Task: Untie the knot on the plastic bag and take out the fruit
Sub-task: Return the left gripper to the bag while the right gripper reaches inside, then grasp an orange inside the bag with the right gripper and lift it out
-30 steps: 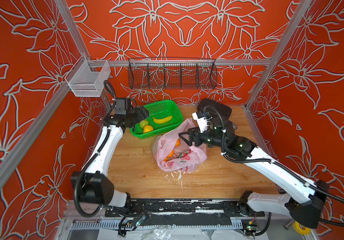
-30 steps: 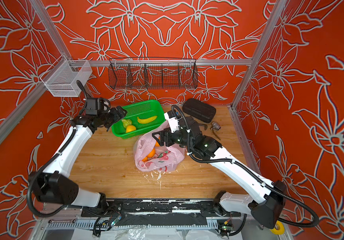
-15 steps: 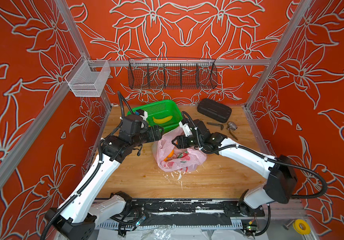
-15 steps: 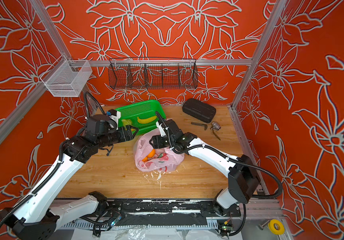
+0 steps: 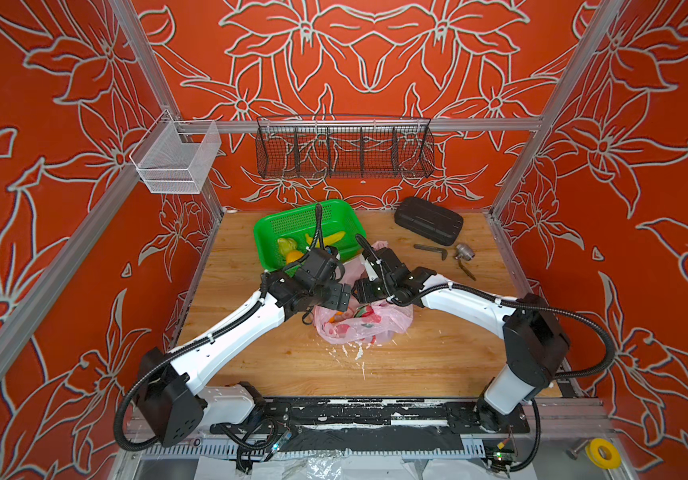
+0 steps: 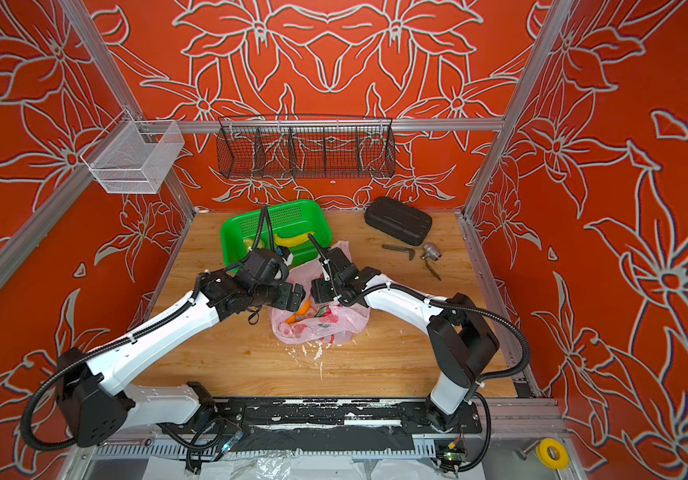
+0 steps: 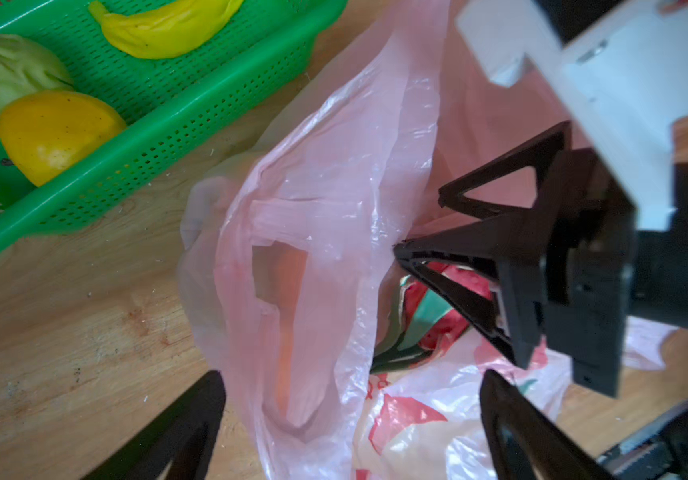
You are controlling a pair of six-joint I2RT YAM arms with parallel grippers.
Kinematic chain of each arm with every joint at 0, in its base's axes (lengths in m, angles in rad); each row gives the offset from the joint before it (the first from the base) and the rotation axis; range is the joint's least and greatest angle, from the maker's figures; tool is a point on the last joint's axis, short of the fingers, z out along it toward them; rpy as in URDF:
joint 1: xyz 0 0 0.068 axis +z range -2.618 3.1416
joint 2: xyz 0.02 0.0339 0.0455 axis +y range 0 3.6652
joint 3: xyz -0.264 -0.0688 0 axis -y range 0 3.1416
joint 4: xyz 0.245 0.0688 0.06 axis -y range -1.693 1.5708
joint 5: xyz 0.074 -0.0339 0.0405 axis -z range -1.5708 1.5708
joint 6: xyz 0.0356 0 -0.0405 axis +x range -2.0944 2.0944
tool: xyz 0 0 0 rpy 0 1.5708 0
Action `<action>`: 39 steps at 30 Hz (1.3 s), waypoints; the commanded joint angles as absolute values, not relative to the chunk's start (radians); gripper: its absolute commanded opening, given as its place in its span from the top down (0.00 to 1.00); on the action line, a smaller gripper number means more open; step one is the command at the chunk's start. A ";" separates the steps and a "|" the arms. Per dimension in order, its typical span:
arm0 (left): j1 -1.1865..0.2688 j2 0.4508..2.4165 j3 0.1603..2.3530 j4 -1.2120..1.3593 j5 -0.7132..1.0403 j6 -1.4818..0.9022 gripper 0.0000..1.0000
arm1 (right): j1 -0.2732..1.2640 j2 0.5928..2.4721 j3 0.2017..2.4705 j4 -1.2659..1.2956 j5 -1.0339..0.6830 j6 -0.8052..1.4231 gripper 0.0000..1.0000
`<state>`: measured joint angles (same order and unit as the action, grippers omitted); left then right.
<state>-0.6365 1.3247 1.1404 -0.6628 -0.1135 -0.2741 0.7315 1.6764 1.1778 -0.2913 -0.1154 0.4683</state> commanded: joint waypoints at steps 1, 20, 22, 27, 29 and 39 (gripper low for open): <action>-0.643 1.405 1.146 -0.631 -0.218 -0.215 0.03 | 0.710 1.688 1.145 -0.233 -0.157 0.489 0.36; -0.556 1.552 1.233 -0.739 -0.239 -0.430 0.88 | 0.681 1.657 1.078 -0.111 -0.208 0.499 0.32; -0.532 1.521 1.214 -0.748 -0.240 -0.466 0.90 | 0.692 1.663 1.077 -0.091 -0.201 0.478 0.31; -0.511 1.436 1.172 -0.722 -0.228 -0.501 0.90 | 0.731 1.700 1.095 -0.058 -0.086 0.404 0.26; -0.512 1.420 1.166 -0.714 -0.226 -0.503 0.90 | 0.737 1.722 1.107 -0.044 -0.029 0.399 0.24; -0.509 1.419 1.141 -0.720 -0.221 -0.500 0.90 | 0.741 1.852 1.175 0.056 0.054 0.441 0.16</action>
